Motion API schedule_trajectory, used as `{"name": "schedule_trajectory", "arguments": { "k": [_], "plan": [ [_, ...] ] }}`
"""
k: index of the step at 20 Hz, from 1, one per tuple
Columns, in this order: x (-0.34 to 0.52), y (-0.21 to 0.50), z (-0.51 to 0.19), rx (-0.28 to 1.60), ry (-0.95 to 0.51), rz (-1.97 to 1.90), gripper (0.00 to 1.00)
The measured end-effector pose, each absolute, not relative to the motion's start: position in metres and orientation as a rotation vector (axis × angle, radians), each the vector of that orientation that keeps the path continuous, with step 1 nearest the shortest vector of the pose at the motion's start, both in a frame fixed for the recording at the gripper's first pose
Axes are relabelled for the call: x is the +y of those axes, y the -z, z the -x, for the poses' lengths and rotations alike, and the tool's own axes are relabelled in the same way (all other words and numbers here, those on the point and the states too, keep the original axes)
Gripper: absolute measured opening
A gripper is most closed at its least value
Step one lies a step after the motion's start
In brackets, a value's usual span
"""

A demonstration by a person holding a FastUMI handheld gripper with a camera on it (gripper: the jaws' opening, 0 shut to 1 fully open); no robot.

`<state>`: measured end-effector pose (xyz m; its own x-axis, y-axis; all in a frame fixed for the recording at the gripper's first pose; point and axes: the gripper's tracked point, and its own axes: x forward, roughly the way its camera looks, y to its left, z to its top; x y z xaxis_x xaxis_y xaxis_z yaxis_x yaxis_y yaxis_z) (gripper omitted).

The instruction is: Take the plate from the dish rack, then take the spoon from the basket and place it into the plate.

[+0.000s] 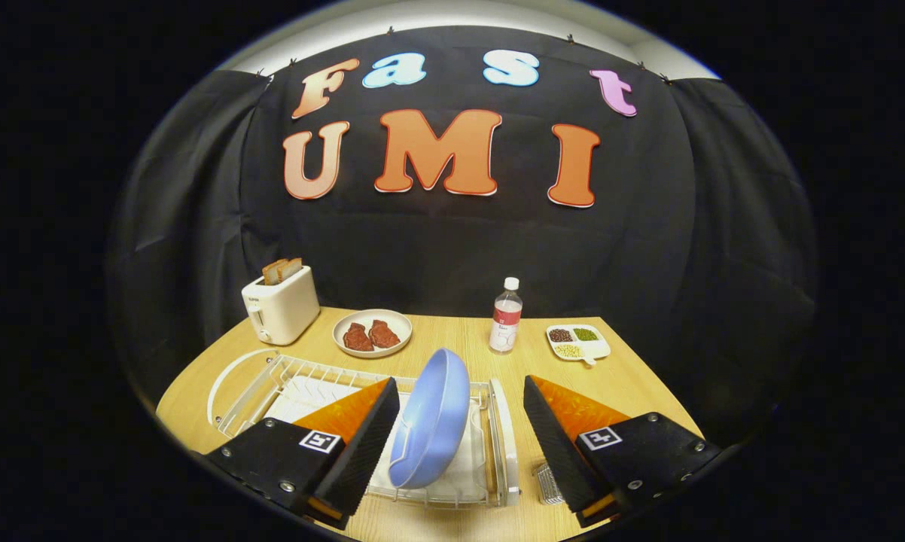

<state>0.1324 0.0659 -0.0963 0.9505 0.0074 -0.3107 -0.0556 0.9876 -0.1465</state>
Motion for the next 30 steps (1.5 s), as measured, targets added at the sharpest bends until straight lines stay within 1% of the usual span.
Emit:
{"name": "schedule_trajectory", "arguments": {
  "k": [2, 6, 7, 8, 9, 10, 11, 12, 13, 18, 25, 30],
  "plan": [
    [0.067, 0.108, -0.142, 0.362, -0.016, 0.137, 0.99],
    [0.071, 0.138, -0.154, 0.468, 0.017, 0.121, 0.9],
    [0.07, 0.144, -0.156, 0.492, 0.027, 0.117, 0.84],
    [0.07, 0.15, -0.159, 0.517, 0.035, 0.112, 0.8],
    [0.072, 0.156, -0.16, 0.543, 0.04, 0.1, 0.72],
    [0.072, 0.162, -0.161, 0.567, 0.047, 0.084, 0.67],
    [0.066, 0.169, -0.159, 0.597, 0.076, 0.085, 0.56],
    [0.06, 0.171, -0.158, 0.614, 0.104, 0.09, 0.47],
    [0.06, 0.17, -0.159, 0.608, 0.107, 0.087, 0.33],
    [0.06, 0.159, -0.16, 0.594, 0.158, 0.096, 0.25],
    [0.07, 0.118, -0.167, 0.482, 0.177, 0.31, 0.25],
    [0.08, 0.099, -0.148, 0.456, 0.13, 0.276, 0.25]
  ]
}}
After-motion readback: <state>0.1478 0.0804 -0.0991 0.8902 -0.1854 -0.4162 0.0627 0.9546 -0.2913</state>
